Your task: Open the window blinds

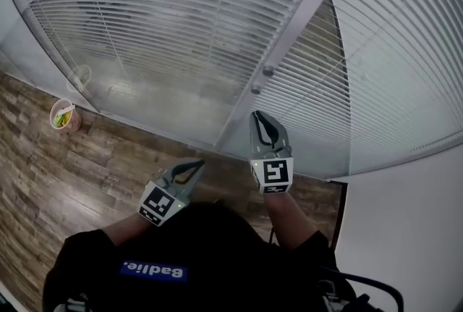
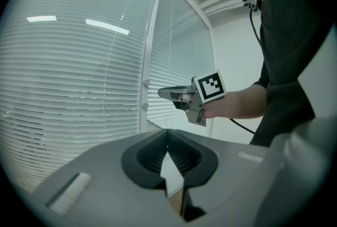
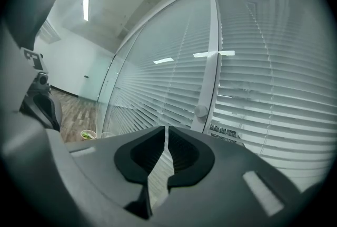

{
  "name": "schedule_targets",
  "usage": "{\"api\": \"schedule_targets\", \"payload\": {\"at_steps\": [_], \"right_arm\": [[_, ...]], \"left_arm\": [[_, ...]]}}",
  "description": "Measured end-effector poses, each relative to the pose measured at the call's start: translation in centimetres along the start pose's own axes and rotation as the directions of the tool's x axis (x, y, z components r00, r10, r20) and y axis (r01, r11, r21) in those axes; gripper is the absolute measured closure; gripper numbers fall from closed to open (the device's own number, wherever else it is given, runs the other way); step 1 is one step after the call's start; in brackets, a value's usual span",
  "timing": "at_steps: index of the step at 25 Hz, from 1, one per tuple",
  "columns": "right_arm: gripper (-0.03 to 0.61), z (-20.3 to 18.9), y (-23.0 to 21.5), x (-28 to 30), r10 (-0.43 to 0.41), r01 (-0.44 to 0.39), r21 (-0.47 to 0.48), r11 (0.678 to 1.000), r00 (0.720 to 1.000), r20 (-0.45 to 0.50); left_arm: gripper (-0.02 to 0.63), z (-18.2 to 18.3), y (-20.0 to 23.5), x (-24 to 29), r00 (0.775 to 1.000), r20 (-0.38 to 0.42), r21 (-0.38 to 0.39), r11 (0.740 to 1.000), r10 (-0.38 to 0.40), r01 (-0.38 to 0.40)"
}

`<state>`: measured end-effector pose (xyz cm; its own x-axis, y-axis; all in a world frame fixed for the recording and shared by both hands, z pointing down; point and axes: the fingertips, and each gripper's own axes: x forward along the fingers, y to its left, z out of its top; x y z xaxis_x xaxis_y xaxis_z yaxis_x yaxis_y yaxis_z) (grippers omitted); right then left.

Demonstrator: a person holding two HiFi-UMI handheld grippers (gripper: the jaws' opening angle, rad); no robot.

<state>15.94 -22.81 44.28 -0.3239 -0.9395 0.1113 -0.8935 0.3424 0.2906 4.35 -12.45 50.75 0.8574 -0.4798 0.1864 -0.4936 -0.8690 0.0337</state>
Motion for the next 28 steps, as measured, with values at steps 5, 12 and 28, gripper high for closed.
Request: {"api": "schedule_targets", "payload": {"at_steps": [5,12,28], "right_arm": [[0.544,1.6,-0.8,0.6,-0.005,0.005,-0.052,0.999,1.000,0.000],[0.520,1.8,-2.4,2.1,-0.047,0.044,-0.189,0.981,0.999,-0.010],[0.482,2.8,-5.6,5.8,-0.199,0.116,-0.690,0.714,0.979,-0.041]], "left_arm": [[0.614,0.8,-0.3,-0.6,1.000,-0.004,-0.003,1.000,0.004,-0.004],[0.614,0.1,-0.1,-1.1,1.000,-0.008,-0.006,1.000,0.016,-0.016],[0.614,-1.0,0.5,-1.8,0.999,-0.018,-0.004,0.999,0.044,-0.044]]}}
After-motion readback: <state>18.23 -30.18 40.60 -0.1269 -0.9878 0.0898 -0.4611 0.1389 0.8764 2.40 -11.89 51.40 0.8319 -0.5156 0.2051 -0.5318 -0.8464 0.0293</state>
